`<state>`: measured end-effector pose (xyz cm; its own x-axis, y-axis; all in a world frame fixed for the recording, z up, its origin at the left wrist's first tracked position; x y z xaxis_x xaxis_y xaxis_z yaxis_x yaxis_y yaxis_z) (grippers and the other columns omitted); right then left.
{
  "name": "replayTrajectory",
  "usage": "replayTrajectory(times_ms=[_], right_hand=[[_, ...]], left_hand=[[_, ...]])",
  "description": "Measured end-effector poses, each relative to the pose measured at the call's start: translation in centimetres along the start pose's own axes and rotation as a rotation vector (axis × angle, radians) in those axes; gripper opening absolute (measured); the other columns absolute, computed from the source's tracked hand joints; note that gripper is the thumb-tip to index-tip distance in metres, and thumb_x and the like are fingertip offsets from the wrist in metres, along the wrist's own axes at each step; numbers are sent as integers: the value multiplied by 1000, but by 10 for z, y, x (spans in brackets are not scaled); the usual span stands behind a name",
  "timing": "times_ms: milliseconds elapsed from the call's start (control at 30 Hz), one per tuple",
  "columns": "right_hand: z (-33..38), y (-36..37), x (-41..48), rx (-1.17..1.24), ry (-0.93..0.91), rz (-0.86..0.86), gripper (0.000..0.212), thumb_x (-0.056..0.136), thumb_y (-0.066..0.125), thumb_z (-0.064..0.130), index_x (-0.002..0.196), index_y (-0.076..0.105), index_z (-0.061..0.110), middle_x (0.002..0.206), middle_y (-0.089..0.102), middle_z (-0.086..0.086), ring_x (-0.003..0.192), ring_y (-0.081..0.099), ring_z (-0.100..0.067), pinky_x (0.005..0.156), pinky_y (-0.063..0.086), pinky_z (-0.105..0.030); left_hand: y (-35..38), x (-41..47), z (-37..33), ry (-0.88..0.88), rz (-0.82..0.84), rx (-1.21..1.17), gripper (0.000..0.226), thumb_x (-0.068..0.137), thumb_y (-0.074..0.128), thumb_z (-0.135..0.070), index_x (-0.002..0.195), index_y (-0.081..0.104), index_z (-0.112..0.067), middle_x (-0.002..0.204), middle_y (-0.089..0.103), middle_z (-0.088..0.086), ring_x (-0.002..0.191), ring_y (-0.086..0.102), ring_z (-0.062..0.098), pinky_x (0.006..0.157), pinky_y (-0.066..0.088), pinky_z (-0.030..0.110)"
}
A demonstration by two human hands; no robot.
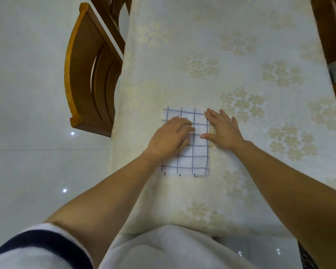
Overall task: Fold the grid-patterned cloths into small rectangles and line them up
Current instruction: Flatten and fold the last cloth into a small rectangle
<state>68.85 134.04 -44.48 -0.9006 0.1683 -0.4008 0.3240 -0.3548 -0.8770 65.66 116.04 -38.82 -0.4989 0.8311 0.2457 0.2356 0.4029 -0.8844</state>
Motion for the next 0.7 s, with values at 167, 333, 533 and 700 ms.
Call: replayTrajectory(times_ms=[167, 333, 533, 700], right_hand=[[5, -2, -1, -32, 6, 24, 84, 93, 57, 55, 158, 8, 34, 166, 1, 16, 154, -4, -22, 120, 3, -59], [3, 2, 0, -15, 13, 33, 85, 93, 57, 55, 158, 7, 36, 165, 0, 17, 154, -5, -22, 119, 2, -60], [0, 5, -1, 59, 18, 34, 91, 88, 60, 60, 158, 6, 38, 165, -2, 19, 153, -9, -19, 120, -5, -59], [-1, 4, -3, 155, -6, 11, 71, 98, 43, 59, 158, 11, 37, 165, 1, 18, 153, -8, -19, 119, -8, -58]], left_hand=[[68, 6, -59, 161, 212, -25, 34, 97, 57, -31, 116, 70, -6, 124, 67, 10, 115, 61, 31, 94, 51, 42], [94, -18, -55, 90, 305, 82, 61, 105, 36, -45, 147, 47, -3, 153, 46, 11, 148, 34, 28, 120, 31, 43], [94, -40, -68, 5, 410, 13, 66, 107, 15, -50, 161, 4, -13, 168, 0, 6, 156, -2, 20, 126, -4, 37], [79, -43, -80, -153, 354, -348, 55, 111, 25, -34, 162, 11, -19, 169, 6, -3, 154, 6, 9, 125, 5, 29]])
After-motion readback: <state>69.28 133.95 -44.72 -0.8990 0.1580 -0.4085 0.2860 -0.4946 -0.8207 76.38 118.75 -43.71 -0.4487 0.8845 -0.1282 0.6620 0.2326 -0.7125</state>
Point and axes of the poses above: each hand's wrist, its own x-axis towards the middle knuckle, its own y-axis out of the palm, z = x × y, the point moved 9 cm from there along x, towards the middle knuckle
